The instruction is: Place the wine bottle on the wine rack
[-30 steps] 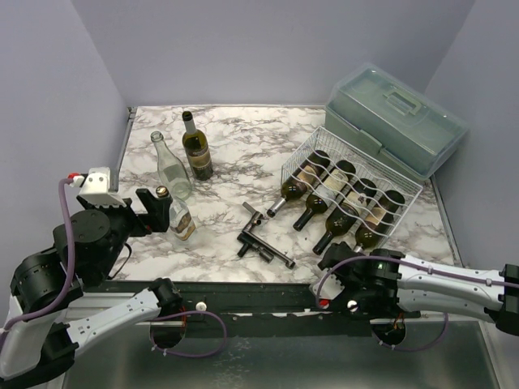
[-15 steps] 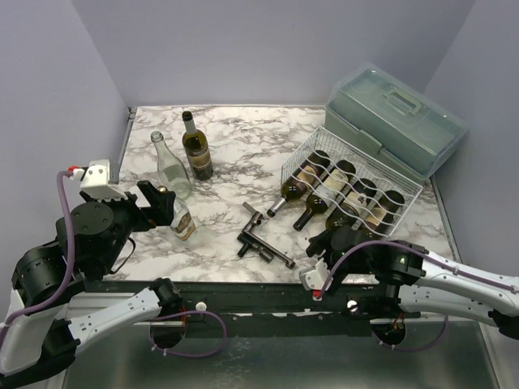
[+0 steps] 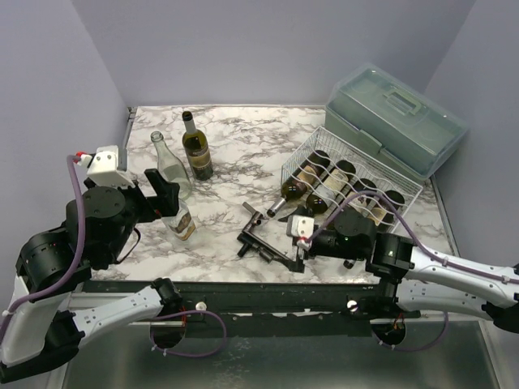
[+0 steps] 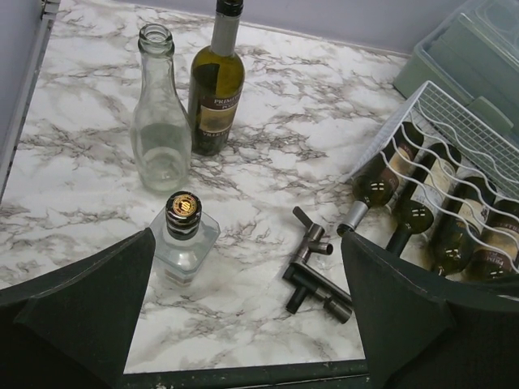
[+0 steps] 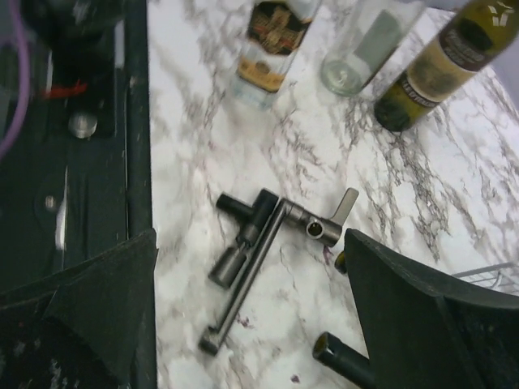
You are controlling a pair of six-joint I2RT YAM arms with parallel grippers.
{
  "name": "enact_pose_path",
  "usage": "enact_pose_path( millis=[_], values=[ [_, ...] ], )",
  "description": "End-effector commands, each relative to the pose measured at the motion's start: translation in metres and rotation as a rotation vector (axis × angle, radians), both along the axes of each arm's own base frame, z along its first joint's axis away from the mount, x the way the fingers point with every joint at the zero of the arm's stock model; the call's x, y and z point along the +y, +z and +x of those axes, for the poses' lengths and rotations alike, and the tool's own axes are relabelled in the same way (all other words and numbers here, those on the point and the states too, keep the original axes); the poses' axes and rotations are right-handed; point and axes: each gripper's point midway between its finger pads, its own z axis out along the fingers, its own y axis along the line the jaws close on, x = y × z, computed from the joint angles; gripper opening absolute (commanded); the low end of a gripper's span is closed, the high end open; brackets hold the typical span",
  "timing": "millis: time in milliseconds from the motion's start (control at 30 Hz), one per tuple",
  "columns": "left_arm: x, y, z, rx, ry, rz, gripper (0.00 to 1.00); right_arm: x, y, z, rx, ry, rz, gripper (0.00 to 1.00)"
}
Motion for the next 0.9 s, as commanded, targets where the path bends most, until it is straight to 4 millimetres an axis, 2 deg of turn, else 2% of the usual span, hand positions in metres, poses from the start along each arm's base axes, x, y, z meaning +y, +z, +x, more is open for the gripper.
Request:
enact_pose_path(
  millis=[0,133,267,333,500,600,700,767,867],
  values=[
    [0.008,-0.001,0.002,0.025,0.042,0.058,0.99,0.024,0.049,0.03,0.284,-0.283,0.347,1.0],
    [0.006,-0.005,0.007,0.037,0.061,0.086,0.99,0.037,0.05,0.034,0.414,-0.335,0.397,1.0],
    [-0.005,-0.012,0.017,0.068,0.061,0.143,0.99,0.023,0.048,0.062,0.549,-0.586,0.523,1.0],
    [-0.011,-0.018,0.023,0.091,0.066,0.198,0.99,0.015,0.042,0.069,0.578,-0.667,0.552,1.0],
    [-0.012,-0.02,0.046,0.1,0.161,0.343,0.99,0.013,0.024,0.074,0.585,-0.749,0.459,1.0],
    [-0.016,-0.01,0.063,0.075,0.211,0.397,0.99,0.014,0.014,0.076,0.586,-0.788,0.358,1.0],
    [-0.012,-0.004,0.086,0.088,0.259,0.409,0.99,0.02,0.019,0.074,0.581,-0.776,0.293,1.0],
    [-0.007,-0.013,0.107,0.16,0.261,0.377,0.99,0.018,0.025,0.077,0.58,-0.801,0.302,1.0],
    [-0.004,-0.027,0.129,0.237,0.249,0.317,0.99,0.008,0.035,0.08,0.579,-0.833,0.357,1.0]
  ],
)
